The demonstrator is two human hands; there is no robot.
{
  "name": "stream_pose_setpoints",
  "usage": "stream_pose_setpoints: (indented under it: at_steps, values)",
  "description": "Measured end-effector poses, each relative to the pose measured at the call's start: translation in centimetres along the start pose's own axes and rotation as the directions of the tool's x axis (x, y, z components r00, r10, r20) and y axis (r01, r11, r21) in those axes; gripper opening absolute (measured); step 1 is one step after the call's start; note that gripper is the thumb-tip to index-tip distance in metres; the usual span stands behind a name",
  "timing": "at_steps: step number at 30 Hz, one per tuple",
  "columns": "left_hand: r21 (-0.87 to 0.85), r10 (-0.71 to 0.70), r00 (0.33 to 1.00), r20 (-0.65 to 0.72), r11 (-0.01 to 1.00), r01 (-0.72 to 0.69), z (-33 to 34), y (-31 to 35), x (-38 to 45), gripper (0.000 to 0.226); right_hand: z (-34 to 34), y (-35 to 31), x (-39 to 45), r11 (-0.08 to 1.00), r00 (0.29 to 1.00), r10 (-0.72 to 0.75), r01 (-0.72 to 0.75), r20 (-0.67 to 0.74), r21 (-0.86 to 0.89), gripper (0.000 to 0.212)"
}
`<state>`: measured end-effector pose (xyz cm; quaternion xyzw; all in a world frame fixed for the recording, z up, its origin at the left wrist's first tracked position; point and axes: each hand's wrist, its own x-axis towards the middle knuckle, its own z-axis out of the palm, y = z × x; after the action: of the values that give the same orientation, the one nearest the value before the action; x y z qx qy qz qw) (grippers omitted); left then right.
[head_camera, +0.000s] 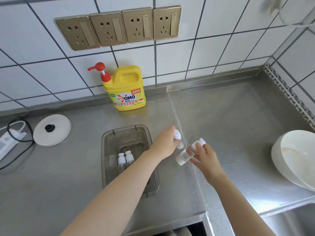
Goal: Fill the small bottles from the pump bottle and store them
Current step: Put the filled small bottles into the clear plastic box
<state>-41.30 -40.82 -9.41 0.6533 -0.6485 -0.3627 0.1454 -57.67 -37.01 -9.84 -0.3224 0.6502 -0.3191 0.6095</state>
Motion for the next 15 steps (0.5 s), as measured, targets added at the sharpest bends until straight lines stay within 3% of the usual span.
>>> stream_pose_setpoints:
  at_steps: [3,5,8,10,11,13,15]
  values:
    - [-0.259,-0.036,0.992,-0.12,0.966,0.004,-2.0,0.3,-1.3,0.02,-0.3,-1.4,-1.0,0.987,1.0,0.007,-0.011,0.026,0.161,0.032]
    - [-0.507,-0.119,0.981,-0.156,0.862,0.024,-3.6,0.6,-2.9,0.024,0.0,-2.4,-1.7,0.981,1.0,-0.008,0.004,0.019,0.195,0.035]
    - [-0.847,-0.273,0.959,-0.079,0.526,0.081,-5.7,0.9,-5.8,0.023,1.1,-3.8,-2.8,0.973,0.998,0.007,-0.022,0.064,0.23,0.039]
    - [-0.946,-0.318,0.948,-0.021,0.314,0.084,-6.9,0.6,-7.6,0.023,2.0,-4.6,-3.5,0.975,0.992,0.015,-0.042,0.123,0.22,0.031]
    - [-0.959,-0.348,0.937,-0.011,0.268,0.088,-7.2,0.2,-8.5,0.021,2.4,-4.9,-3.9,0.978,0.988,0.018,-0.05,0.156,0.204,0.023]
    - [-0.954,-0.437,0.9,-0.011,0.275,0.121,-7.6,-1.4,-10.1,0.018,3.2,-5.3,-4.6,0.986,0.977,0.012,-0.046,0.212,0.158,0.011]
    - [-0.922,-0.507,0.862,0.006,0.331,0.201,-7.3,-3.4,-11.5,0.019,4.1,-5.4,-5.2,0.995,0.972,0.0,-0.023,0.236,0.098,0.021]
